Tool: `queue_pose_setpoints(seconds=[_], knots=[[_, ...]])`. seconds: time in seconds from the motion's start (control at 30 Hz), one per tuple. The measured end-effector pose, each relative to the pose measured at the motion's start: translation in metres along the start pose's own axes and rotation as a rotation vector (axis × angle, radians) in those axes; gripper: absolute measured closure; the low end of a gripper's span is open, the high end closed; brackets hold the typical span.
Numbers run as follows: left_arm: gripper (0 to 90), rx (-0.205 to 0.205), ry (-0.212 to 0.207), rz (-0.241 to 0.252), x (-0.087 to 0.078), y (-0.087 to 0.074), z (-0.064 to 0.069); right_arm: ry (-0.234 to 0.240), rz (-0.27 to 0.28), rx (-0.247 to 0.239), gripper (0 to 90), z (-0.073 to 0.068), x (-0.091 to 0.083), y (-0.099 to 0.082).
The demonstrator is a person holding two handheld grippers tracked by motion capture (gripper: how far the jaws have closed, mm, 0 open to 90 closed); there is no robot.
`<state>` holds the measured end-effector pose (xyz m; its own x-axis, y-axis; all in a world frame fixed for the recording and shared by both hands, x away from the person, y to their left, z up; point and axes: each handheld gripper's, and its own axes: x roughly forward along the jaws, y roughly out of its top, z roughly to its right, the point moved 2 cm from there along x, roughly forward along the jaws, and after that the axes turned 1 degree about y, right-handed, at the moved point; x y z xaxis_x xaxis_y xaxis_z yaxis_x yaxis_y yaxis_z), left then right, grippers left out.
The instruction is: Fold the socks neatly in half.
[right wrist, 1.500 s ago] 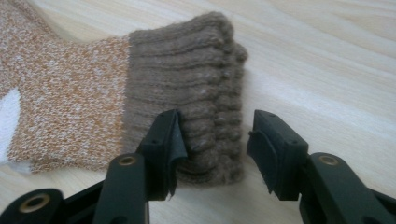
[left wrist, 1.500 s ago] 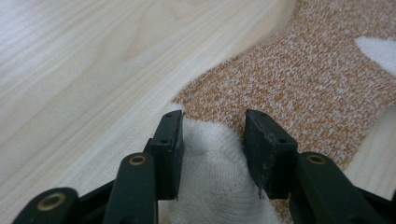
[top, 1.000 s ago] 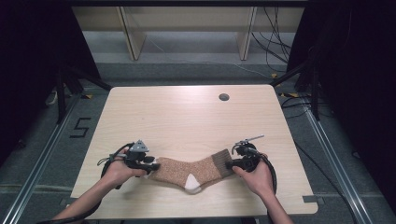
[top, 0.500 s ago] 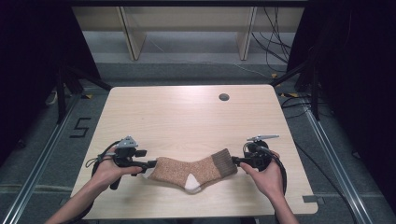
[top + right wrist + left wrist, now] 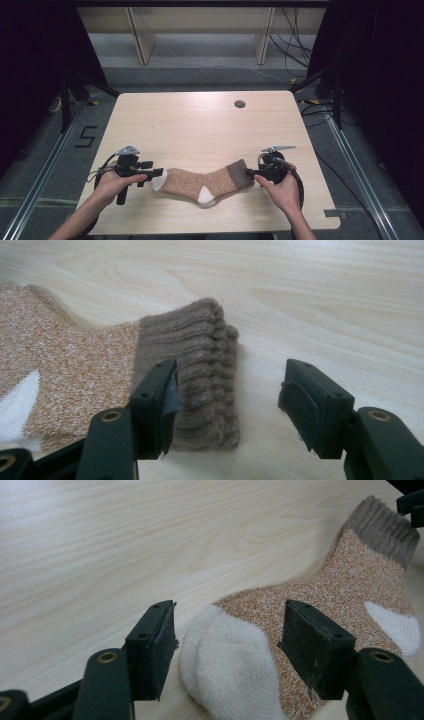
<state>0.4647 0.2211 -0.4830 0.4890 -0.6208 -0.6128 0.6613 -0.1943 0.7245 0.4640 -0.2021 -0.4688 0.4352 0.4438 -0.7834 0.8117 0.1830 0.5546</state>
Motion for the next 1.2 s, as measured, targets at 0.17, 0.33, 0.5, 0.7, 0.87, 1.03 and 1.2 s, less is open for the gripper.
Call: queue_pose_setpoints(seconds=[0.17, 0.33, 0.5, 0.7, 0.87, 1.03, 1.2], knots=[[36.5, -0.014, 0.004, -0.036, 0.007, -0.003, 0.001, 0.001, -0.012, -0.029, 41.0, -0.003, 0.010, 0.000], [34.3, -0.036, 0.028, -0.070, 0.014, -0.011, -0.006, -0.004, -0.026, -0.072, 43.1, 0.000, 0.021, -0.004], [33.3, -0.069, 0.006, -0.093, 0.020, -0.016, -0.007, 0.009, -0.025, -0.061, 53.2, -0.004, 0.024, -0.005], [36.9, -0.065, -0.026, -0.116, 0.025, -0.018, -0.006, 0.024, -0.035, -0.077, 58.0, -0.004, 0.026, -0.004], [51.2, -0.064, -0.047, -0.124, 0.025, -0.021, -0.004, 0.034, -0.039, -0.063, 58.0, -0.004, 0.027, -0.005], [64.4, -0.077, -0.057, -0.123, 0.025, -0.022, -0.003, 0.026, -0.031, -0.054, 58.6, -0.005, 0.027, -0.006], [68.5, -0.089, -0.069, -0.125, 0.022, -0.017, -0.003, 0.007, -0.024, -0.077, 59.1, -0.008, 0.027, -0.006]])
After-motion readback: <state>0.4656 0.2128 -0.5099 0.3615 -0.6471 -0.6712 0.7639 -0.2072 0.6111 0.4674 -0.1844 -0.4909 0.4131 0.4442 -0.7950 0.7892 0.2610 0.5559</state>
